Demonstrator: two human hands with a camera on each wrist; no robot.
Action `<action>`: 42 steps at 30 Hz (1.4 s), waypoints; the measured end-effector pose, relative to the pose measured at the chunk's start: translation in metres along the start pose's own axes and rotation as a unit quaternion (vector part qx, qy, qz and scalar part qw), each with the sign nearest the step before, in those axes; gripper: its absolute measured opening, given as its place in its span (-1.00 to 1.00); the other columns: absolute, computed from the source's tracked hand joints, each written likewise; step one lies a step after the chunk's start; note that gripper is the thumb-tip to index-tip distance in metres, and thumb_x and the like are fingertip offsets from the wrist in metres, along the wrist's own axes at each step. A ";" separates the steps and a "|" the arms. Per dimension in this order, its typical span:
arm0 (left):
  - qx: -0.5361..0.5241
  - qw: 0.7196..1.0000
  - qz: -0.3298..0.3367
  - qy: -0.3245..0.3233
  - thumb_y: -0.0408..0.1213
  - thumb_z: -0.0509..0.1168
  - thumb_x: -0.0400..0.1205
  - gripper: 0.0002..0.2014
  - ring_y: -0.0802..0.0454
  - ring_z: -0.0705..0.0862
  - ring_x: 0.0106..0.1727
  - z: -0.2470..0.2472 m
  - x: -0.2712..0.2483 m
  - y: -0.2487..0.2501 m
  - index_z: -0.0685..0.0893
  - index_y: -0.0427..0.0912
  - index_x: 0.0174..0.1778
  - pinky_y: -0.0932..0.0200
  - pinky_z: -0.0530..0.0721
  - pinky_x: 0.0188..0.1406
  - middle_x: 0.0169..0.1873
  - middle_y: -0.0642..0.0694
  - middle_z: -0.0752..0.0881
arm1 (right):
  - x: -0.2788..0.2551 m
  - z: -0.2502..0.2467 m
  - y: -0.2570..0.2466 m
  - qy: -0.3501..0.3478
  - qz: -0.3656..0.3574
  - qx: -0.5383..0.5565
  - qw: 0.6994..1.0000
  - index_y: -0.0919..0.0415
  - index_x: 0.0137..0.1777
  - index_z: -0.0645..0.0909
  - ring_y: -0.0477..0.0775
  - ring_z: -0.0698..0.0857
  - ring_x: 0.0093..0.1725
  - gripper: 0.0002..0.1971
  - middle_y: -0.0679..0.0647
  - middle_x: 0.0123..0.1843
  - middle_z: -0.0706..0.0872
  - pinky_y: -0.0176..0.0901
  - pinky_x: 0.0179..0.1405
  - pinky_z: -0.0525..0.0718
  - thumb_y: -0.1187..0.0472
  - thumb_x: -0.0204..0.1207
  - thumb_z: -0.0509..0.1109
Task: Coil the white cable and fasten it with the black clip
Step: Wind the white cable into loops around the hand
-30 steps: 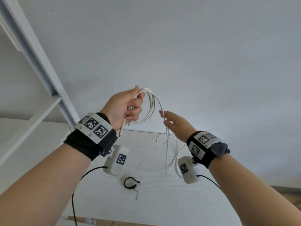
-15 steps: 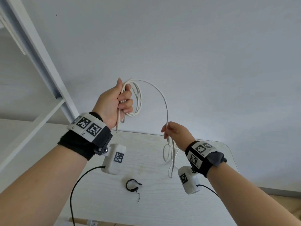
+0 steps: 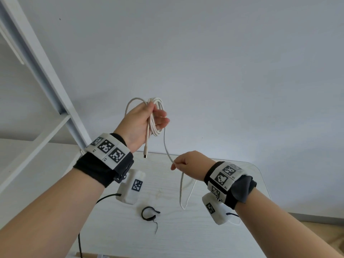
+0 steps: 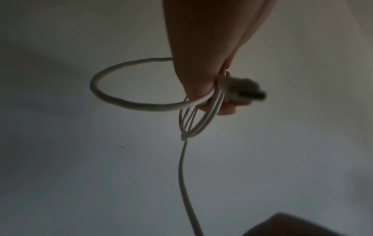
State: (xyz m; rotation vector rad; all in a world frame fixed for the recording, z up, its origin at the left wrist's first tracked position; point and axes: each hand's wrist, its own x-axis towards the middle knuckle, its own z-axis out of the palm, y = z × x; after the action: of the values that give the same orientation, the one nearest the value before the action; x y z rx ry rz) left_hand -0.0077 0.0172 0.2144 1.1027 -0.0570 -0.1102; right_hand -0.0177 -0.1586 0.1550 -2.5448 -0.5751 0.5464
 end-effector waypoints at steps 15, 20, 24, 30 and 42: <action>0.366 0.930 -0.020 -0.002 -0.18 0.03 0.74 -0.72 0.10 0.74 -0.47 0.004 -0.021 -0.015 0.48 -0.36 -0.03 0.32 0.62 -0.46 -0.31 -0.08 0.76 | -0.014 -0.027 -0.031 0.112 -0.144 0.043 0.982 0.06 -0.14 0.74 -0.12 0.49 -0.44 -0.80 -0.15 -0.47 0.57 -0.31 -0.34 0.47 0.28 0.42 0.29; 0.417 0.909 -0.013 -0.016 -0.18 0.05 0.74 -0.71 -0.06 0.68 -0.50 0.001 -0.023 -0.018 0.50 -0.34 -0.11 0.35 0.58 -0.49 -0.53 0.00 0.71 | -0.010 -0.029 -0.029 0.159 -0.141 0.078 0.974 0.10 -0.20 0.71 -0.11 0.45 -0.50 -0.80 -0.12 -0.51 0.54 -0.35 -0.43 0.41 0.33 0.41 0.26; 0.409 0.910 -0.015 -0.072 -0.17 0.08 0.73 -0.73 0.01 0.51 -0.53 -0.002 -0.024 -0.023 0.51 -0.22 -0.22 0.20 0.58 -0.42 -0.55 -0.07 0.60 | -0.006 -0.033 -0.026 0.200 -0.126 0.128 0.963 0.12 -0.09 0.51 -0.12 0.40 -0.55 -0.86 -0.11 -0.52 0.43 -0.34 -0.47 0.40 0.36 0.43 0.29; 0.337 0.935 -0.047 -0.103 -0.17 0.08 0.73 -0.70 0.14 0.28 -0.63 0.001 -0.027 -0.026 0.55 -0.30 -0.17 0.28 0.34 -0.59 -0.65 0.07 0.38 | -0.002 -0.045 -0.023 0.195 -0.124 0.186 0.955 0.14 -0.03 0.34 -0.17 0.40 -0.60 -0.71 -0.08 -0.53 0.42 -0.45 -0.55 0.36 0.43 0.39 0.34; 0.155 0.986 -0.045 -0.046 -0.16 0.12 0.66 -0.73 0.19 0.14 -0.68 -0.021 -0.025 -0.008 0.49 -0.22 -0.31 0.24 0.06 -0.63 -0.68 0.10 0.23 | 0.000 -0.047 0.010 0.202 -0.105 0.186 0.956 0.14 -0.08 0.60 -0.05 0.73 -0.11 -0.96 -0.04 -0.16 0.77 -0.24 -0.05 0.62 0.25 0.53 0.33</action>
State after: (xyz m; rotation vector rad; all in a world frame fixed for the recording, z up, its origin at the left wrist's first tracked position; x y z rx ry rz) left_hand -0.0305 0.0352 0.1984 1.4115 -0.1094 -0.2387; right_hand 0.0077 -0.1833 0.1873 -2.1186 -0.5242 0.0438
